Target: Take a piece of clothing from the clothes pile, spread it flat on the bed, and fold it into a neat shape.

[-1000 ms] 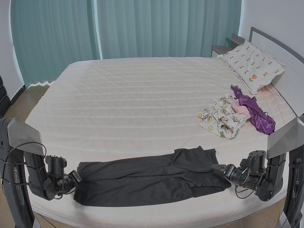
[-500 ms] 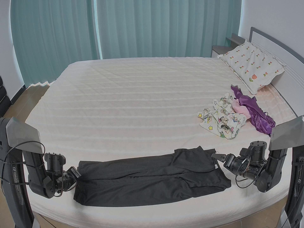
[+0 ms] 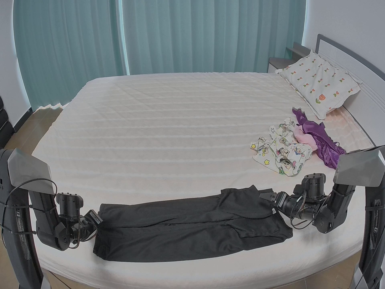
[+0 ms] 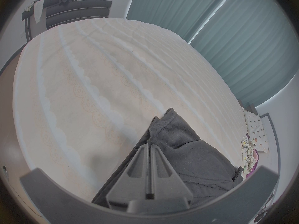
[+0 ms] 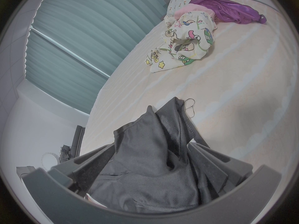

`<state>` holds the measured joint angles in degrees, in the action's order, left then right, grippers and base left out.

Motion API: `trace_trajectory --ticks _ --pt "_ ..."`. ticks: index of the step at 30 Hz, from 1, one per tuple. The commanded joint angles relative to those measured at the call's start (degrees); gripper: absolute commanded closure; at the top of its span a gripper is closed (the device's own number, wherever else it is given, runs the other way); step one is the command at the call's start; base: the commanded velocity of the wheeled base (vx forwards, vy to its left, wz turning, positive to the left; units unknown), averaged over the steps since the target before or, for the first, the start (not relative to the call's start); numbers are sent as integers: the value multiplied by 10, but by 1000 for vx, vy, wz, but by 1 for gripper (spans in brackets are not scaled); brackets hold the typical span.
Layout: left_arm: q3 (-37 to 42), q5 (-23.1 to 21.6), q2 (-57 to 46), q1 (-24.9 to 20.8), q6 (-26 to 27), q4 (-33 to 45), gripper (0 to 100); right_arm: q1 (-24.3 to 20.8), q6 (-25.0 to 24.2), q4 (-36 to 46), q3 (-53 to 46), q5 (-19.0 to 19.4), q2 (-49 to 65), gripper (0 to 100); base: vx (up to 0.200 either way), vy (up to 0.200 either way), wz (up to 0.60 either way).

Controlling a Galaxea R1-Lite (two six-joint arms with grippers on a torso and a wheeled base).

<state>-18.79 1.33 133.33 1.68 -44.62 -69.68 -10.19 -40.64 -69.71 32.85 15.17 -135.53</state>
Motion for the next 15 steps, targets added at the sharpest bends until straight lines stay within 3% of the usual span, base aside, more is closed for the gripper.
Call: trace_trajectory --ticks 1,3,4,15 --pt "0 1 1 0 0 0 100 -6 0 4 20 0 -24 0 0 0 0" --pt "0 0 1 1 0 0 100 -12 5 18 27 0 -37 0 0 0 0" --pt "0 1 0 1 0 0 100 -14 11 25 31 0 -38 100 0 0 0" --pt "-4 1 1 3 0 0 100 6 20 27 20 -4 -20 100 0 0 0"
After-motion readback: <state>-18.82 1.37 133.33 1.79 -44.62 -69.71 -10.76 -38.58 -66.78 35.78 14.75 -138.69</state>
